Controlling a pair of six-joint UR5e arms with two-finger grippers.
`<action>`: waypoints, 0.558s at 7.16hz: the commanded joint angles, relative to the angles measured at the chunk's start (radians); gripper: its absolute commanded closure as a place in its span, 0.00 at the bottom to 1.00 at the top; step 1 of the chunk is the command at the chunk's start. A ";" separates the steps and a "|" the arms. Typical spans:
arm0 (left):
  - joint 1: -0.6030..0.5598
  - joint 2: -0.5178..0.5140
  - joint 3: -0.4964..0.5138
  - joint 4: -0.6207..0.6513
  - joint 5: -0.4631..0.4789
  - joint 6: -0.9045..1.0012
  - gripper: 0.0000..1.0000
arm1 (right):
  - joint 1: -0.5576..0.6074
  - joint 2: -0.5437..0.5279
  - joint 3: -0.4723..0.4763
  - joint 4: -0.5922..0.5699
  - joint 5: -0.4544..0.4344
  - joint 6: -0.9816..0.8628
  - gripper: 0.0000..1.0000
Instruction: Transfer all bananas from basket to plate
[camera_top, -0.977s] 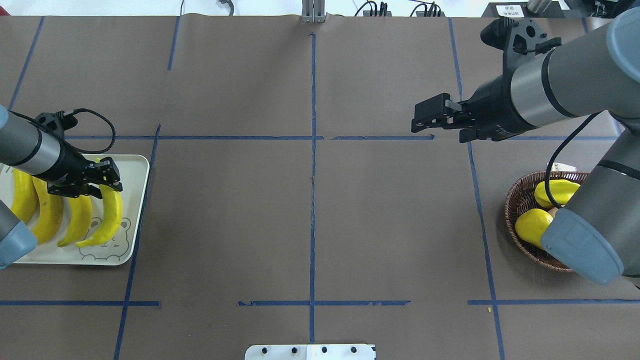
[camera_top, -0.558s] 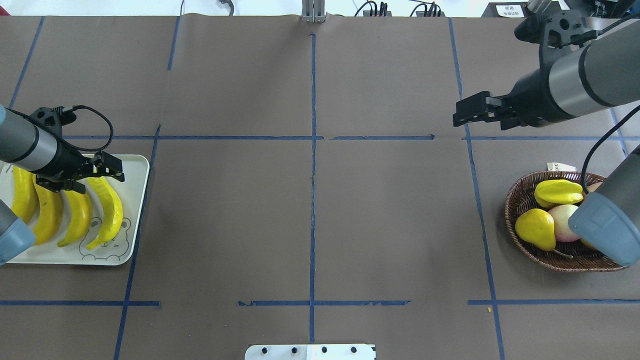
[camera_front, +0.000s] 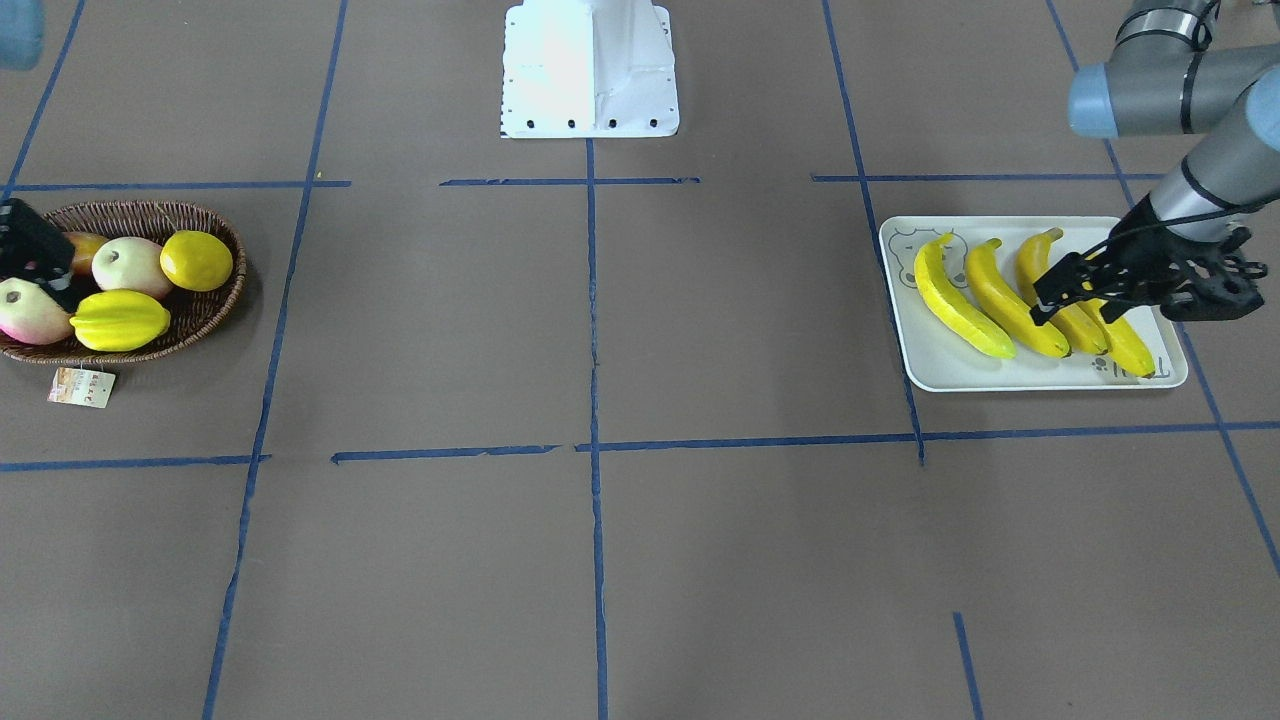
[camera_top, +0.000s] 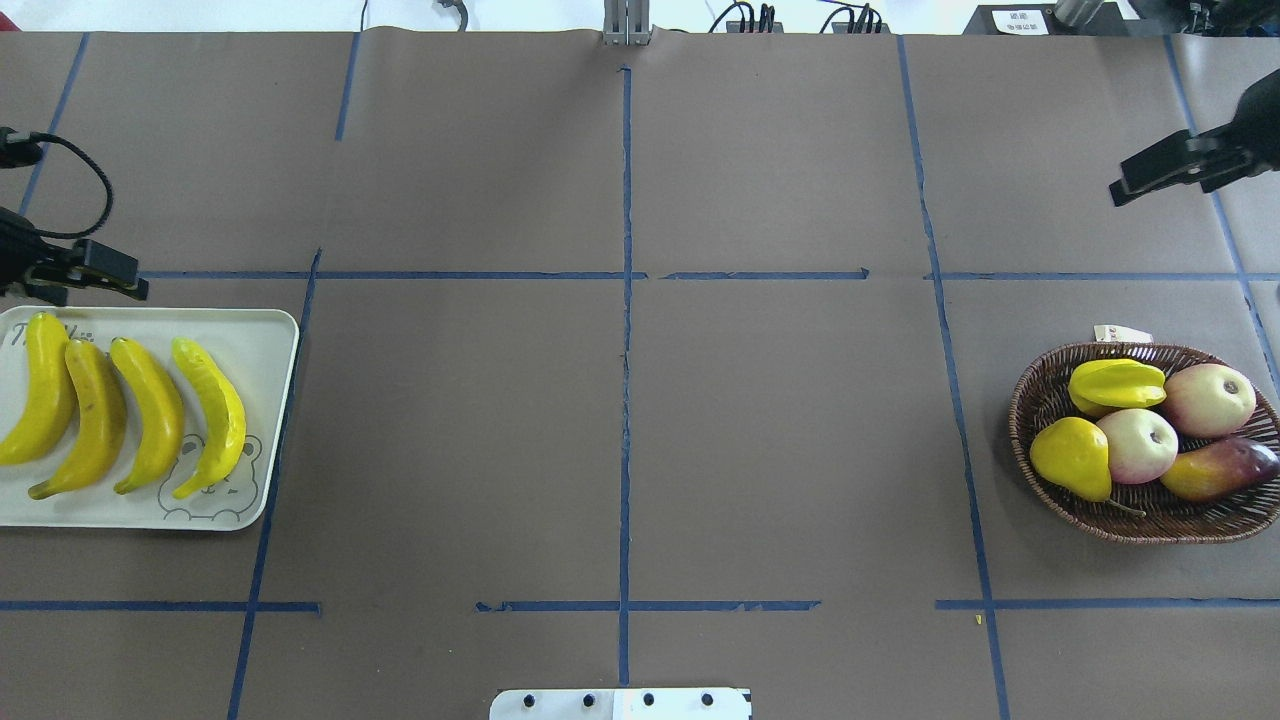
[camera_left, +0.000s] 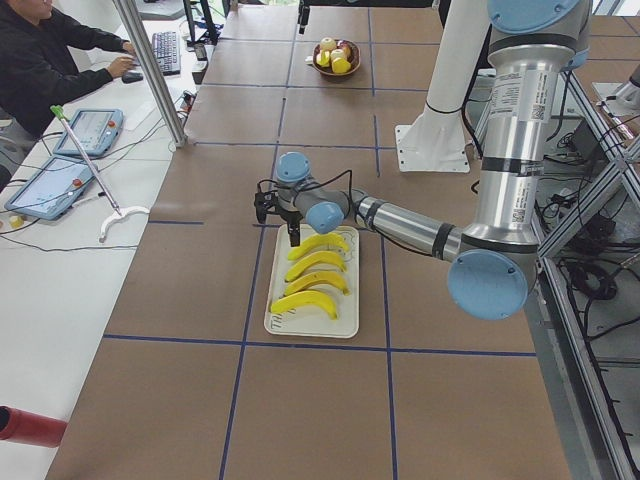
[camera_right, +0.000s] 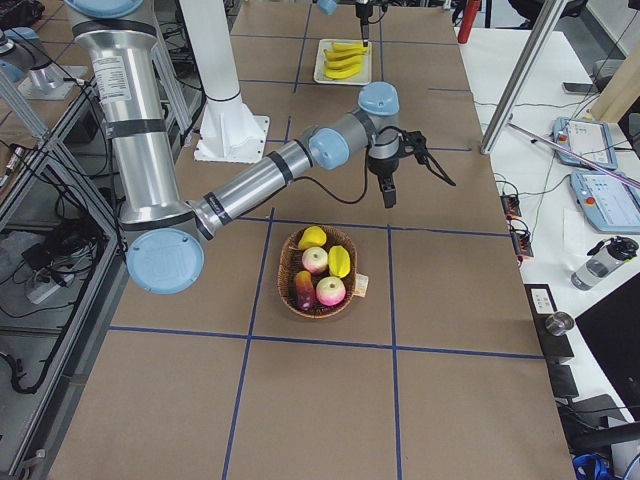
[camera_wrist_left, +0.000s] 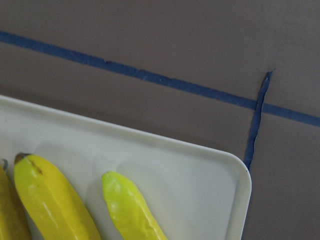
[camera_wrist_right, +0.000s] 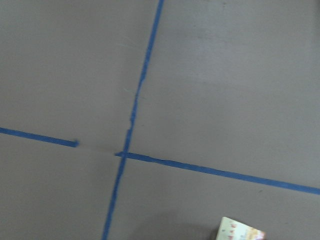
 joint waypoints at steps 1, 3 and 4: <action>-0.221 0.018 0.001 0.242 -0.021 0.466 0.01 | 0.226 -0.057 -0.222 -0.002 0.108 -0.471 0.00; -0.349 0.027 0.018 0.383 -0.043 0.621 0.01 | 0.346 -0.129 -0.289 0.010 0.166 -0.650 0.00; -0.363 0.071 0.037 0.379 -0.113 0.624 0.01 | 0.362 -0.164 -0.279 0.025 0.160 -0.652 0.00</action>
